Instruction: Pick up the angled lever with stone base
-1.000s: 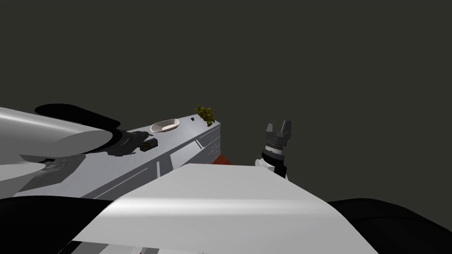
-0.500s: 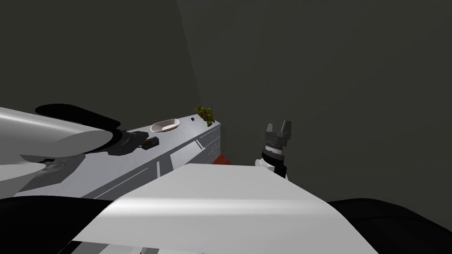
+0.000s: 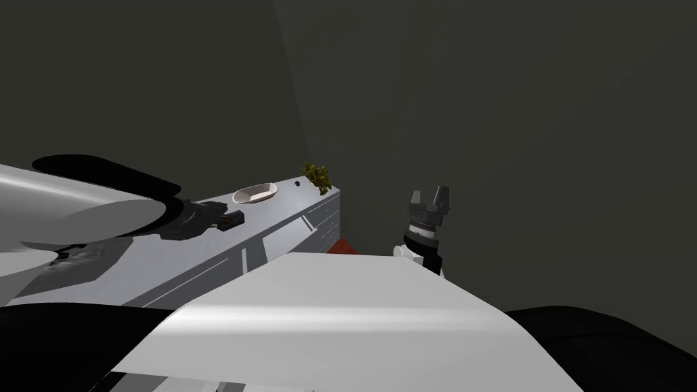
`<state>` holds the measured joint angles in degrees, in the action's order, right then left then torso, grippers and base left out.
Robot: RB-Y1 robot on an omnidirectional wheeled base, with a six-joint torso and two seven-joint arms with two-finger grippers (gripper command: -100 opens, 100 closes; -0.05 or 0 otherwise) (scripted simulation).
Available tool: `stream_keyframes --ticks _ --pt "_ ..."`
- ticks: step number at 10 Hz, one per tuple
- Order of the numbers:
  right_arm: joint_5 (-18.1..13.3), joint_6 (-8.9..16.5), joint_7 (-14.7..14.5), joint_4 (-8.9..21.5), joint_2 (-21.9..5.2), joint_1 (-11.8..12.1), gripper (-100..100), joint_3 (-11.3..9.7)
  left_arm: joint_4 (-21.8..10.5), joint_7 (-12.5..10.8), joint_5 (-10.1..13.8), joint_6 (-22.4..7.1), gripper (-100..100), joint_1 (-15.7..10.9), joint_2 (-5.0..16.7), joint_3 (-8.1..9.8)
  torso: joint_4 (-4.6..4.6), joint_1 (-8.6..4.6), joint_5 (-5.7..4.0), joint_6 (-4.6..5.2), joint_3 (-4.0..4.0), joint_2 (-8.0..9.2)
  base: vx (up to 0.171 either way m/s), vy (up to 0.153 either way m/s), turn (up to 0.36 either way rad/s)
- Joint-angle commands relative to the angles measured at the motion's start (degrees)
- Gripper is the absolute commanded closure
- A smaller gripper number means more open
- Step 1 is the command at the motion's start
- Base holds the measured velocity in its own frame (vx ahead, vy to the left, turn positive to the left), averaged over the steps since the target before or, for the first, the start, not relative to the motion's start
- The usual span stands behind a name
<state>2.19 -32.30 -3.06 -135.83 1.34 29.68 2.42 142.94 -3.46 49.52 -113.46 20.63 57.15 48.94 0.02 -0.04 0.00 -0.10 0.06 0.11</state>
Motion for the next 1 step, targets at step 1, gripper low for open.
stream_keyframes --ticks 1 --pt "0.00 0.00 0.00 0.00 0.00 0.00 0 0.00 0.00 0.00 0.00 0.00 0 0.00 0.00 0.00 0.00 0.00 0.00 0.00 0.00 0.00 0.000 0.000 0.000"
